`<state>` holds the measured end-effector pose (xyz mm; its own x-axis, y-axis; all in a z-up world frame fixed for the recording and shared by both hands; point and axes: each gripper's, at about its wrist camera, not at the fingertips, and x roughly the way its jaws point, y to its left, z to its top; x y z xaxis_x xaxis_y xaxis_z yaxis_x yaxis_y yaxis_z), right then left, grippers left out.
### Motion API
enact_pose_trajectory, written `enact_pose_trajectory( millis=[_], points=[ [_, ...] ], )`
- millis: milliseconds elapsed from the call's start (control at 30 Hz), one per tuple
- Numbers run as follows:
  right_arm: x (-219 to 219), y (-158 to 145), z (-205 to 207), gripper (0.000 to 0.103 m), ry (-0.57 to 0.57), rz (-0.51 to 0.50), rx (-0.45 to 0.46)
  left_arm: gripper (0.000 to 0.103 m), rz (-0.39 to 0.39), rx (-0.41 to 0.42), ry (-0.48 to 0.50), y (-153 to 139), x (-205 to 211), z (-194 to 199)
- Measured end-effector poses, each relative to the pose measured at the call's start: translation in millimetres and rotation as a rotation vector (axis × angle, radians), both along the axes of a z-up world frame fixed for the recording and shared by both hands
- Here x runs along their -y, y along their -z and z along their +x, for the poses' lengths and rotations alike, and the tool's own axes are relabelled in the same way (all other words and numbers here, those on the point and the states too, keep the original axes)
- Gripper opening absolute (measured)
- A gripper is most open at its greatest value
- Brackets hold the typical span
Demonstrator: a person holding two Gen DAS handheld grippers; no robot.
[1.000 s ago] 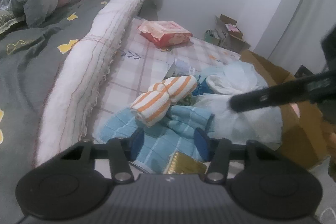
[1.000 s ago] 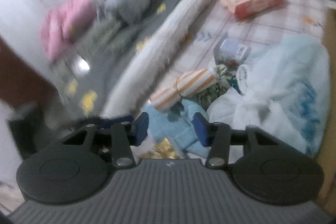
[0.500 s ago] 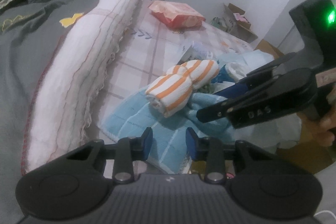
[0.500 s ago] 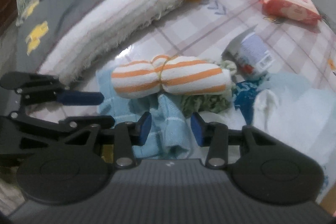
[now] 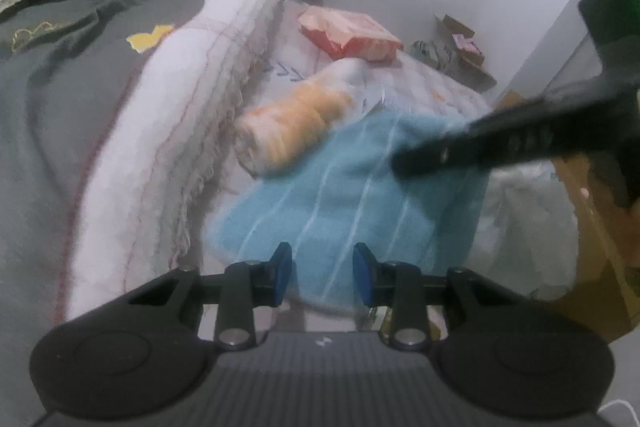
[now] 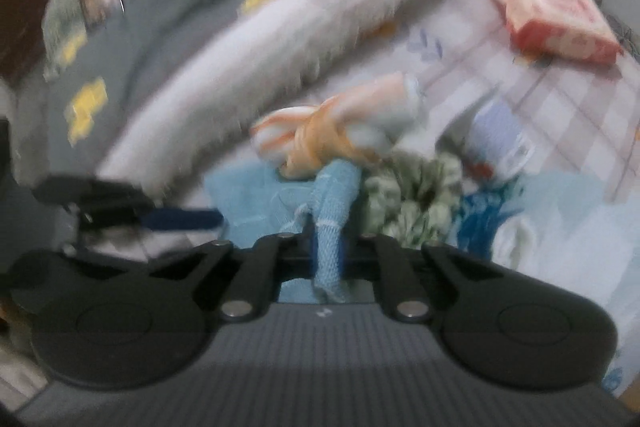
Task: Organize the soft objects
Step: 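Move the right gripper to the blue towel and pinch its edge, then lift the blue towel by its edge with the right gripper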
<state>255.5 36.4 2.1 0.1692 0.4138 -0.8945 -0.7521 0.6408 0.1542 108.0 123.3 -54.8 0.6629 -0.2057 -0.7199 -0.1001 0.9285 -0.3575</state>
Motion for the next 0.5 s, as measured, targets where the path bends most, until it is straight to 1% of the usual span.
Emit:
enact_pose_trajectory(
  millis=[67,133,200,267,400,500],
  points=[
    [2.0,-14.6,3.2,0.007,0.011,0.033,0.026,0.034,-0.002,0.006,-0.003,-2.6,-0.5,-0.8],
    [7.5,-26.0,6.5,0.007,0.033,0.063,0.032,0.034,-0.008,0.012,-0.004,-5.6,-0.5,-1.6],
    [15.7,-36.1,8.5,0.007,0.061,0.102,0.016,0.034,-0.015,0.021,0.002,-8.9,0.1,-3.0],
    [26.7,-44.2,10.1,0.007,0.095,0.149,-0.02,0.034,-0.016,0.034,0.008,-12.2,1.8,-4.4],
    [48.4,-45.9,8.6,0.007,0.155,0.221,-0.1,0.035,-0.016,0.036,0.017,-13.8,6.2,-5.0],
    [58.0,-44.0,3.9,0.007,0.182,0.244,-0.117,0.035,-0.012,0.032,0.024,-14.4,9.9,-7.2]
  ],
)
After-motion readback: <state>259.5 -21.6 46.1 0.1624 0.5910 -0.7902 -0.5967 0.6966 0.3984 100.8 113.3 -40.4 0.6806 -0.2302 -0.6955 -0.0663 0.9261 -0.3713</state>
